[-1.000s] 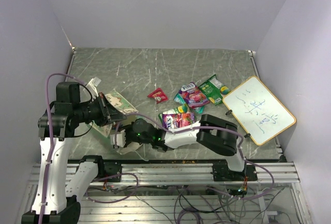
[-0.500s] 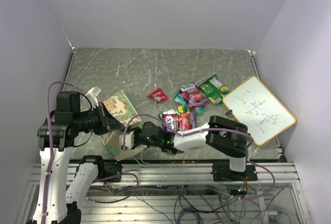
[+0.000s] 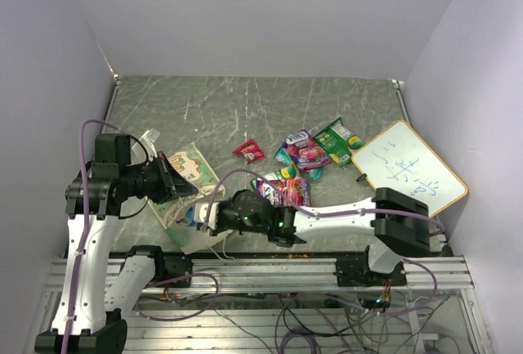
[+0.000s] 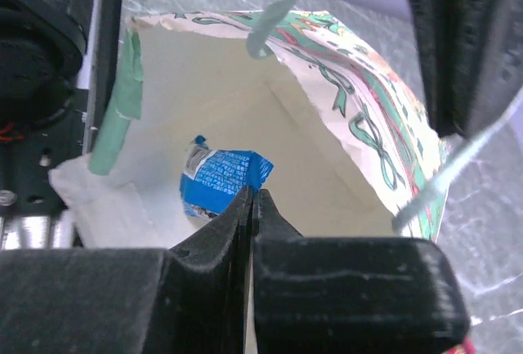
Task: Take the snacks out of the paper bag
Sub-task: Take out the snack from the paper bag, then place the snack at the center of the board.
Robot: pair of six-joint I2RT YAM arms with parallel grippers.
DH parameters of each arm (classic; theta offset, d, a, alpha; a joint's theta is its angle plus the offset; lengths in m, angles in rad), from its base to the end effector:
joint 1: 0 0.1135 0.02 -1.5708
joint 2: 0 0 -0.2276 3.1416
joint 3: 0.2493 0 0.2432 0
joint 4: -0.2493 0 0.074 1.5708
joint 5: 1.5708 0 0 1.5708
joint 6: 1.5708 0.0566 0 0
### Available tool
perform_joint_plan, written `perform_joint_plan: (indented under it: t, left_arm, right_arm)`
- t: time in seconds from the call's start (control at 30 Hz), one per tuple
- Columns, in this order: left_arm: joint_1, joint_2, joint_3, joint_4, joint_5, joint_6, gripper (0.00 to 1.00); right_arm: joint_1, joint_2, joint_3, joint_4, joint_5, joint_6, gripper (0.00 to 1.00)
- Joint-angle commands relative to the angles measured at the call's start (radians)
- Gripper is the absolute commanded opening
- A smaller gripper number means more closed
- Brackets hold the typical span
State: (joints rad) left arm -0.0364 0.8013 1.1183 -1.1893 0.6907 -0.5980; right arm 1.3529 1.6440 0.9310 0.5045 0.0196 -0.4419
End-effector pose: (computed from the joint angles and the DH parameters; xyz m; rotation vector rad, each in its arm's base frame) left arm 0.1411 -0.0412 0.3174 -0.3724 2.4556 -1.1215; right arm 0.0836 0.3727 0.2047 -1.4170 1.1490 0.6344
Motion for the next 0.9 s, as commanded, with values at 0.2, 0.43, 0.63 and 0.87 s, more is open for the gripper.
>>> perform_joint_plan:
  t: [0.2,0.43,0.63,0.87]
  left_arm:
    - [-0.002,0.042,0.027,0.119,-0.04,-0.052,0.07]
    - [-0.002,0.061,0.014,0.176,-0.061,-0.086,0.07]
    - [-0.002,0.104,0.015,0.182,-0.135,-0.088,0.07]
    - [-0.002,0.15,0.023,0.202,-0.24,-0.107,0.07]
  right_arm:
    - [-0.003,-0.198,0.062,-0.345,0.044,0.333,0.0]
    - [-0.003,-0.356,0.124,-0.545,0.117,0.301,0.0]
    - [-0.004,-0.498,0.156,-0.685,0.164,0.205,0.0]
    - [-0.018,-0.622,0.167,-0.765,0.274,0.1,0.0]
